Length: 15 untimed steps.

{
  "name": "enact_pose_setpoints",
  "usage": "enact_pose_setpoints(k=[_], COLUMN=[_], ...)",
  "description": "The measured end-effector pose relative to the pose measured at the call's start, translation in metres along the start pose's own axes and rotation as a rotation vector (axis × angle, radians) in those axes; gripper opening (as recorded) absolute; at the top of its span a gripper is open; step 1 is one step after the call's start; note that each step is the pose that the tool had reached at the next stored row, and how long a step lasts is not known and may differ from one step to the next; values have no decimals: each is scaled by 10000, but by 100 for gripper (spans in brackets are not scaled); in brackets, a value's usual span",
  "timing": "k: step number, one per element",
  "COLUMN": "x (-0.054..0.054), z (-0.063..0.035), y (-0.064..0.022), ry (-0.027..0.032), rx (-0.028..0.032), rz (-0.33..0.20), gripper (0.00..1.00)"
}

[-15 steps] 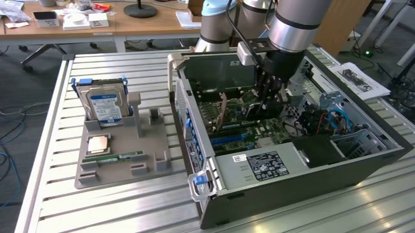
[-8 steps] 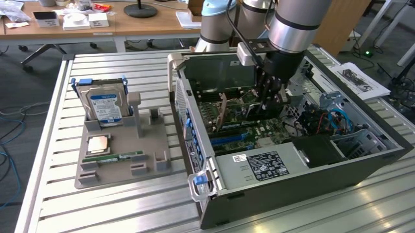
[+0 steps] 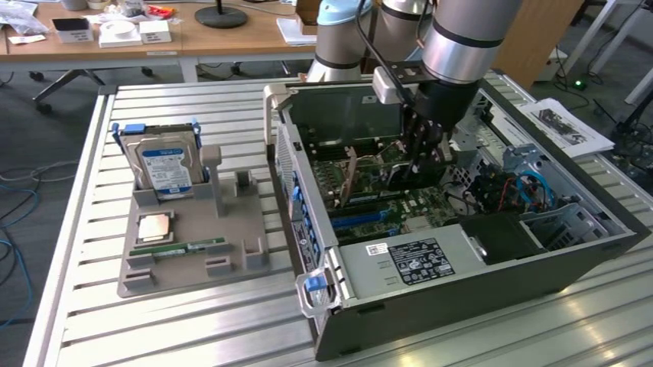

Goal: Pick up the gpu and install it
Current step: 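Insert the gpu into the slot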

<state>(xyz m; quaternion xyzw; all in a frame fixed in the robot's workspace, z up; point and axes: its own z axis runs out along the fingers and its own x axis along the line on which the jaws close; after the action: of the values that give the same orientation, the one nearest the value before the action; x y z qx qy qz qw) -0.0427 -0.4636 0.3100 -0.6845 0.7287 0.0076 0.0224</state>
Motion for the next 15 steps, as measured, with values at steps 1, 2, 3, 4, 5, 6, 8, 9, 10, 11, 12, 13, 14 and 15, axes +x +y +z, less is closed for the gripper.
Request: enact_pose_setpoints(k=[1, 2, 3, 4, 5, 6, 8, 9, 10, 11, 12, 13, 14, 15], x=[0, 0, 1, 1, 1, 1, 1, 1, 1, 1, 1, 1, 1, 1], z=[3, 6, 8, 11, 11, 11, 11, 11, 12, 12, 12, 12, 11, 11], y=[0, 0, 0, 0, 0, 0, 0, 0, 1, 5, 8, 8, 8, 8], ry=[0, 1, 3, 3, 4, 4, 3, 3, 2, 2, 2, 1, 3, 3], rx=[-1, -1, -2, -2, -1, -2, -2, -2, -1, -1, 0, 0, 0, 0], rz=[0, 0, 0, 0, 0, 0, 0, 0, 1, 2, 3, 1, 0, 0], gripper=[27, 27, 27, 27, 27, 27, 27, 27, 27, 27, 27, 27, 27, 27])
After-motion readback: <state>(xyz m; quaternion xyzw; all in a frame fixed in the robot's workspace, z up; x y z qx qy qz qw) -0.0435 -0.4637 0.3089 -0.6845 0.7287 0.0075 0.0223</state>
